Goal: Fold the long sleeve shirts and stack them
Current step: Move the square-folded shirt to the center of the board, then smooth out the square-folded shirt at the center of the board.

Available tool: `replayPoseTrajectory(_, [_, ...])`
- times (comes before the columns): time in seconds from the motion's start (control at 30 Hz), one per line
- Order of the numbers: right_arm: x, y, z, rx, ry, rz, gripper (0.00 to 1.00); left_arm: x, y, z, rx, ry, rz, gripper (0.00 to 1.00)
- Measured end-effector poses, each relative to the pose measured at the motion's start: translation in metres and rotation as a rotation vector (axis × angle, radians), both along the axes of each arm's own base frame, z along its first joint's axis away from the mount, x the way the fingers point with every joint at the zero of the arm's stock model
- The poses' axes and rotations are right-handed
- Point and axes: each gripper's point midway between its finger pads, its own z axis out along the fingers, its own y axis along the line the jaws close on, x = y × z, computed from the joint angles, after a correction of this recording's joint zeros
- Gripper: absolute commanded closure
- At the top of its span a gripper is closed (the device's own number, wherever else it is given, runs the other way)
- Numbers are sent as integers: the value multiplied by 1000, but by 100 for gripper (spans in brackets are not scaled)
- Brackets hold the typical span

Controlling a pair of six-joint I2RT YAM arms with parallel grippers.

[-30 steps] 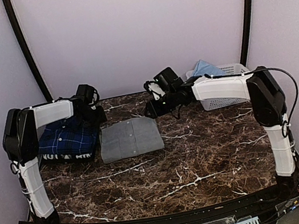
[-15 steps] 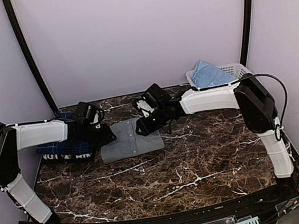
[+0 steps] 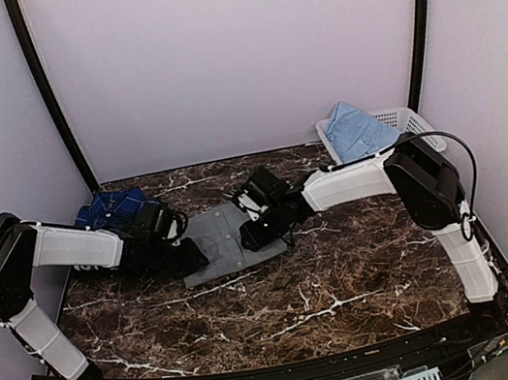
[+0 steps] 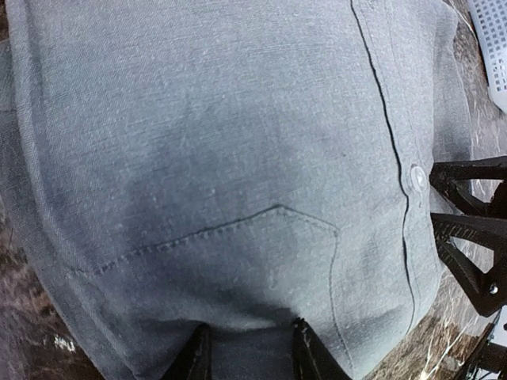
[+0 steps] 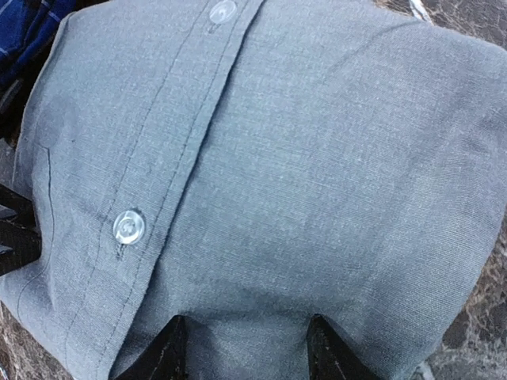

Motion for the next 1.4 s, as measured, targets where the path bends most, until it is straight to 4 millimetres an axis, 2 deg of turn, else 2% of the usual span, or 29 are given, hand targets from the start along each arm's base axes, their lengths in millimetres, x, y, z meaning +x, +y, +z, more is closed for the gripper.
replayPoseTrajectory(0.13, [-26,-17,0,-11,21,-7,51,-21,-4,1,-16,4,-16,67])
replayPoseTrajectory(0.37, [-100,-49,-2,-30,97,-1,51,-70,-6,9,-38,24,-56,69])
replayPoseTrajectory(0.5, [-124,-62,0,-31,133,-20,51,-96,-7,11,-45,45,-83,71])
replayPoseTrajectory(0.6, [-126,-65,8,-22,137,-42,51,-107,-3,15,-49,57,-77,72])
replayPoseTrajectory(0.73, [-123,-62,24,-2,119,-58,52,-106,-3,40,-98,8,-69,75])
replayPoseTrajectory(0.87, [-120,-44,43,36,94,-43,53,-107,-10,49,-129,-8,-89,77])
replayPoseTrajectory(1.0, [-119,-20,52,63,76,-18,53,-113,-20,39,-135,26,-125,79])
replayPoseTrajectory(1.1, [-118,-12,46,49,67,-16,53,-120,-23,23,-127,71,-143,80])
replayPoseTrajectory(1.23, [-115,-13,28,0,73,-27,53,-137,-16,-3,-97,146,-148,81])
replayPoseTrajectory(1.4, [-113,-15,5,-62,82,-34,51,-142,-12,-4,-87,158,-146,80])
